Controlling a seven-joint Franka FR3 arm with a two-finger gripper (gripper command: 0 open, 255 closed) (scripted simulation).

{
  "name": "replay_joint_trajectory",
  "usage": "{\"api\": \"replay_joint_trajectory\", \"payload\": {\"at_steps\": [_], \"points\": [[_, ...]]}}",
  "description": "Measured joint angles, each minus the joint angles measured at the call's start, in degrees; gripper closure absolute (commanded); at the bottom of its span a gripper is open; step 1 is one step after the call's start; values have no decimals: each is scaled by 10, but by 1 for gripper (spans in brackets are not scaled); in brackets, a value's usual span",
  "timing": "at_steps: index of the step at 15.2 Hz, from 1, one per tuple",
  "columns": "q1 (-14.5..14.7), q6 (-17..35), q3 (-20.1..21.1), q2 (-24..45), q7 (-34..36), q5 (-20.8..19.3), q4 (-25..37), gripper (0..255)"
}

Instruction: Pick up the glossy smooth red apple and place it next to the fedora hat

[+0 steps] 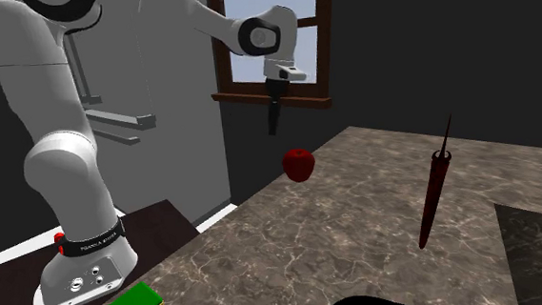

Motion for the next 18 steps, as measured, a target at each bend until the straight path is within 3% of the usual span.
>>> {"api": "replay_joint_trajectory", "payload": {"at_steps": [6,18], "points": [[-22,3,-22,116,42,12,119,0],[-23,59,-22,142,47,18,91,0]]}}
